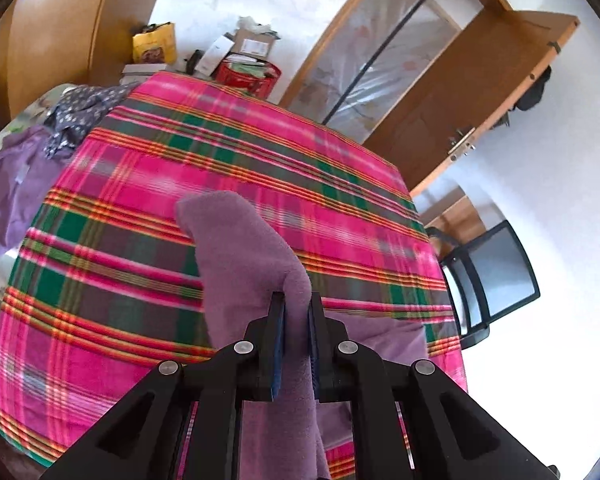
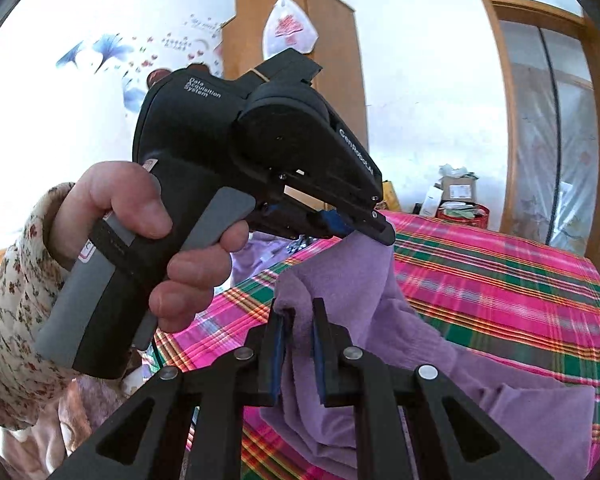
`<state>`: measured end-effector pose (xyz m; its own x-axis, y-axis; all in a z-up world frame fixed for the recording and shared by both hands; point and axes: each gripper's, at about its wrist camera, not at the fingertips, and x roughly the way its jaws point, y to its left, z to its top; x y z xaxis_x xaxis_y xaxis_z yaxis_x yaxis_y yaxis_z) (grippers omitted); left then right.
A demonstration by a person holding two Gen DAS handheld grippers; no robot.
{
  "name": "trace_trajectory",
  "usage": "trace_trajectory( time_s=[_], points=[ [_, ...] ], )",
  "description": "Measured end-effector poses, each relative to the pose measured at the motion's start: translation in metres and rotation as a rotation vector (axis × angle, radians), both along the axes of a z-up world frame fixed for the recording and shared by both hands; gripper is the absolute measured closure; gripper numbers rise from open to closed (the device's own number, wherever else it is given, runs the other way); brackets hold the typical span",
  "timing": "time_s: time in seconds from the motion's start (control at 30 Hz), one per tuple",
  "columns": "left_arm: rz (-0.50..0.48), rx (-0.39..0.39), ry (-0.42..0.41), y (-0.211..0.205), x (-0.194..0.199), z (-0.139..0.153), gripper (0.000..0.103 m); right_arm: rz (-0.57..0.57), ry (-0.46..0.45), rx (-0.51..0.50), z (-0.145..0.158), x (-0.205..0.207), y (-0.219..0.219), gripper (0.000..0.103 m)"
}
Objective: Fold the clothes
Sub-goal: 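Lift the fleece cuff with the right gripper while the left gripper grasps the fleece, then hold the purple fleece raised between both grippers, stretching it taut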
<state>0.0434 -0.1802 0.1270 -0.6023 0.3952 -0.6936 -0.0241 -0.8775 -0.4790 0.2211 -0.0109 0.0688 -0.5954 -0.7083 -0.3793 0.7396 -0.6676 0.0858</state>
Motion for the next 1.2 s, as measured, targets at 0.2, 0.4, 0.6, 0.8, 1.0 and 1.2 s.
trace_trajectory(
  time_s=[0.2,0.4,0.6,0.8,1.0,1.2],
  points=[
    [-0.027,-0.008,0.005,0.029,-0.007,0.006,0.092,-0.035,-0.025,-0.060,0.009,-0.011,0.025,0.090],
    [-0.056,-0.026,0.019,0.058,-0.010,0.014,0.092,-0.077,-0.024,-0.107,0.013,-0.032,0.055,0.090],
    [-0.087,-0.048,0.027,0.083,-0.014,0.017,0.092,-0.101,-0.048,-0.146,0.012,-0.037,0.080,0.090],
    [-0.114,-0.058,0.033,0.105,-0.017,0.020,0.092,-0.121,-0.066,-0.181,0.012,-0.042,0.100,0.090],
    [-0.139,-0.059,0.040,0.125,-0.019,0.025,0.092,-0.145,-0.078,-0.212,0.015,-0.045,0.118,0.090],
    [-0.165,-0.068,0.057,0.143,-0.019,0.034,0.092,-0.160,-0.061,-0.227,0.020,-0.042,0.130,0.090]
  ],
)
